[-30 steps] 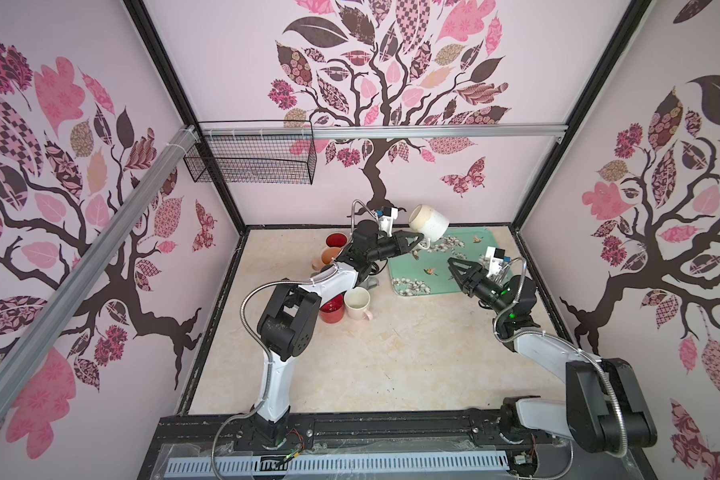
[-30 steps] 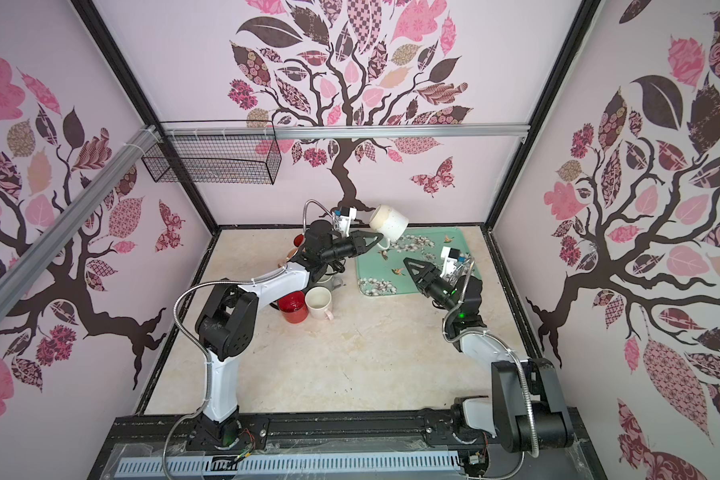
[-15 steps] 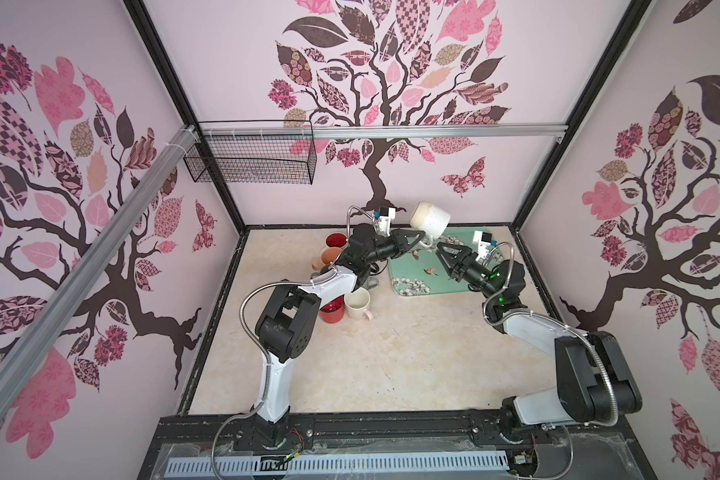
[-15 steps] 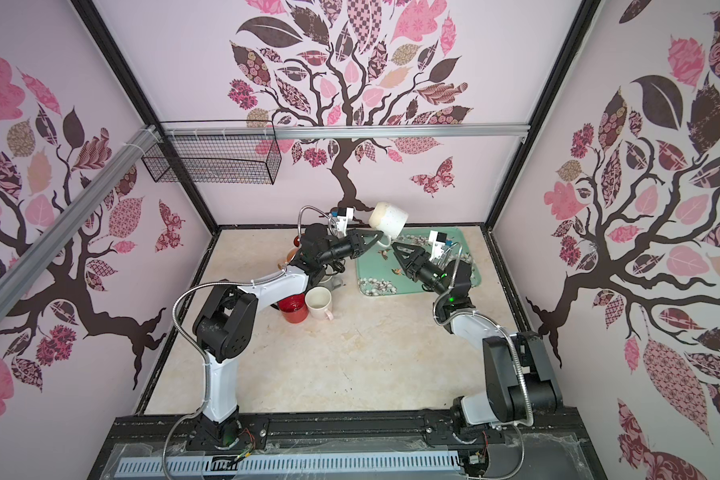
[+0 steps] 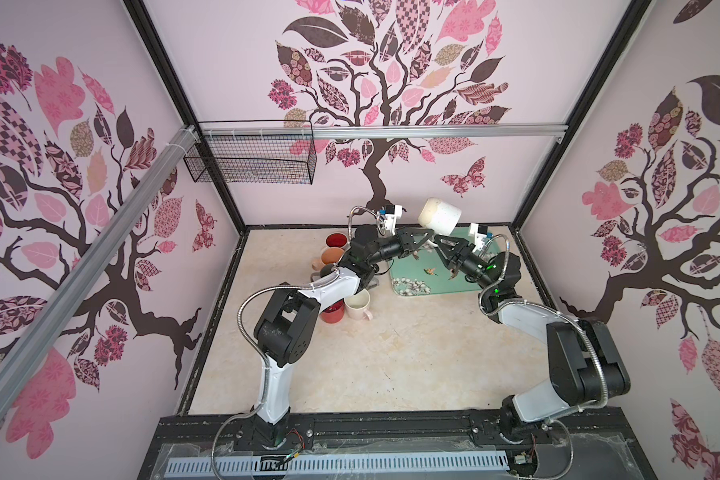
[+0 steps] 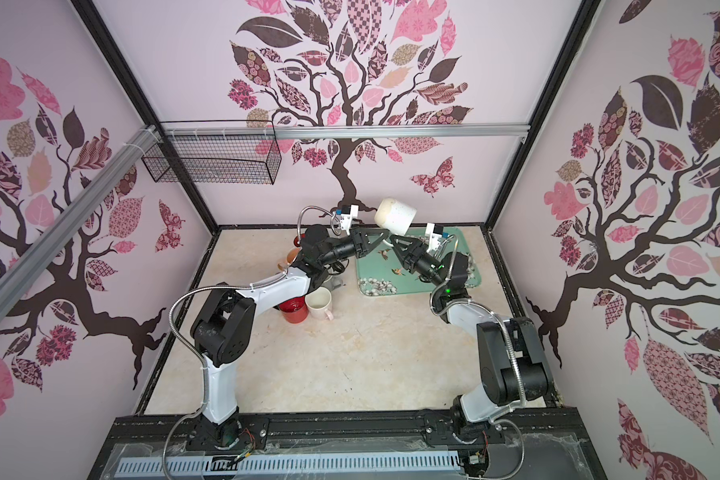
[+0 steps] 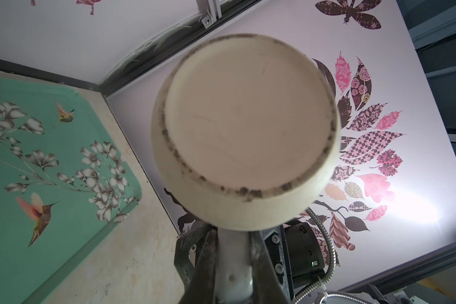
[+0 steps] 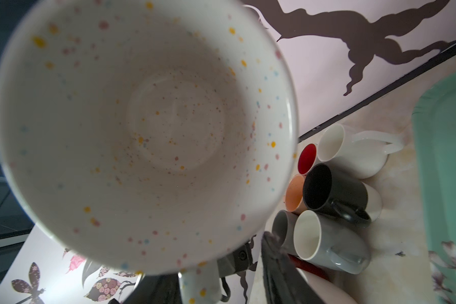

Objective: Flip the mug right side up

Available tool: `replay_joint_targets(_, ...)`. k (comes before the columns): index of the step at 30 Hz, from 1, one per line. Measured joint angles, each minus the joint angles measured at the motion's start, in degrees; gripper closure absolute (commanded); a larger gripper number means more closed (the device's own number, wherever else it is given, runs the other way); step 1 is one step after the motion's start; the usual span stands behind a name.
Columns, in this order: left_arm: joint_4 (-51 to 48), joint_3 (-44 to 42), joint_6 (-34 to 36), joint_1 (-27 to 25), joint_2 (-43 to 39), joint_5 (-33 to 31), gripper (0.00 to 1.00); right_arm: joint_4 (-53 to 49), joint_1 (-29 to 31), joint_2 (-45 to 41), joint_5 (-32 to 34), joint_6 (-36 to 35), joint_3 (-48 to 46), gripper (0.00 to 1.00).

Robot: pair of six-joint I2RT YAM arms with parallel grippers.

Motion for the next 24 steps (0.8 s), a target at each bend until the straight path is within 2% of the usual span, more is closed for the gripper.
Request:
replay_joint_targets(2,0.17,-0.13,-0.31,-0.11,-0.15,-0.09,1.00,0.74,0.04,0.11,-0.33,0.31,0.70,0.62)
replay_joint_targets(4,0.42,-0.35,-0.57,-0.20,-0.35,-0.13,1.00,1.57,0.15,0.17,-0.79,0.59,0.98,0.72)
replay_joint_targets(7,-0.13,-1.07,-2.25,-0.22,-1.25,-0.76,1.00,3.08,0.26,0.68,-1.79,-0.26,1.20,0.99)
replay_joint_targets(11,-1.46,-2.62,-1.92,-0.17,-3.08,-1.11,1.00,4.92,0.44,1.05,-2.93,-0.11,1.20,1.00)
replay_joint_targets(15,-4.39,-4.50,1.46,-0.17,-5.35,-1.49,0.77,1.84,0.83,0.13,-3.85,-2.73,1.20,1.00)
replay_joint_targets(17,-7.06,-6.01,5.27,-0.17,-7.39,-1.64,0.70,-2.36,1.18,-1.64,-4.39,-4.24,1.20,1.00)
replay_joint_targets(24,-13.55,-12.31,18.10,0.70,-19.02,-0.70,0.58,-18.69,0.70,-10.32,-1.51,-12.98,1.22,1.00)
